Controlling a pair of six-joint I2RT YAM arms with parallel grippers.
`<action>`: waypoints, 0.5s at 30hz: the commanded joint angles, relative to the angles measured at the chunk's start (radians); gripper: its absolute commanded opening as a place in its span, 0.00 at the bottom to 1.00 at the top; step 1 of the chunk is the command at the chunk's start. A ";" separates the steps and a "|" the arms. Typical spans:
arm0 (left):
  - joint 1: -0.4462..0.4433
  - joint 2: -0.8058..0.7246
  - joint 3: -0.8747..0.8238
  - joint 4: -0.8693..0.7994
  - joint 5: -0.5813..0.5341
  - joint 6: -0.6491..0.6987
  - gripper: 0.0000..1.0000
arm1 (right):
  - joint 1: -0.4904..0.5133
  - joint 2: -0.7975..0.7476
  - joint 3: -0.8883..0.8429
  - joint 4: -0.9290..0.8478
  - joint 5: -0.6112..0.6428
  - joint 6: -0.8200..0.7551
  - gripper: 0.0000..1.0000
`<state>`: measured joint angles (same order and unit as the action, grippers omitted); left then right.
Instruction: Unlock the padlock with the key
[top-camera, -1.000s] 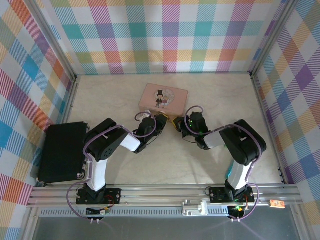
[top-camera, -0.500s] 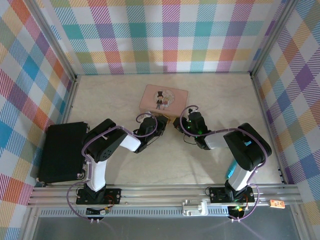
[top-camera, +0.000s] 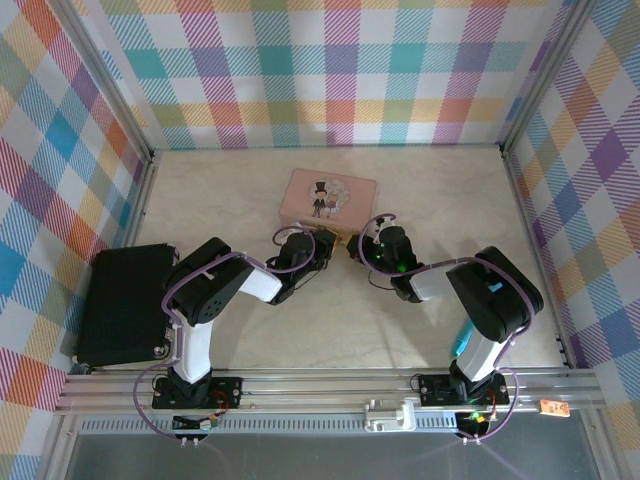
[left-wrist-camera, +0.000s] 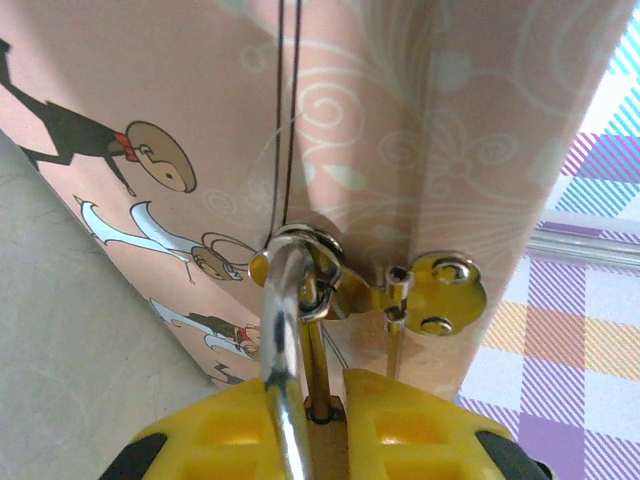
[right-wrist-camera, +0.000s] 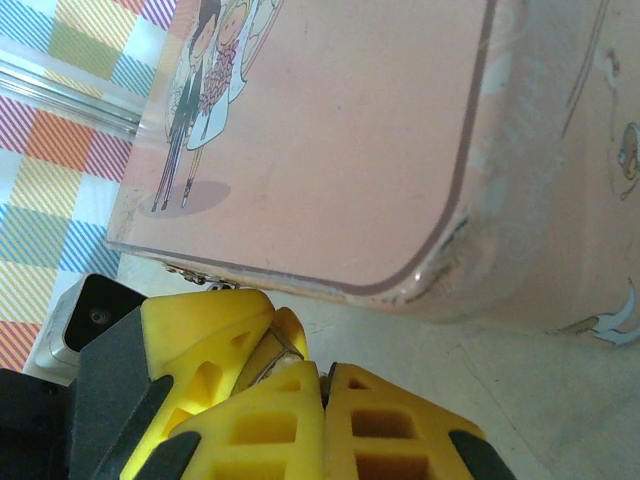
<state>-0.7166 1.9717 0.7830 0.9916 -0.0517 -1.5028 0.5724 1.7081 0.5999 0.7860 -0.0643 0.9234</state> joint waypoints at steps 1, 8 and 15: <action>-0.083 -0.030 0.113 0.139 0.222 0.014 0.00 | 0.104 -0.031 0.033 0.144 -0.409 0.023 0.00; -0.080 -0.060 0.063 0.114 0.268 0.100 0.00 | 0.098 -0.047 0.106 0.059 -0.475 0.255 0.00; -0.066 -0.029 0.054 0.192 0.317 0.150 0.00 | 0.087 -0.045 0.074 0.167 -0.486 0.504 0.00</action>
<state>-0.7074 1.9659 0.7822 0.9928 -0.0021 -1.4036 0.5667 1.6997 0.6285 0.7177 -0.1993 1.2972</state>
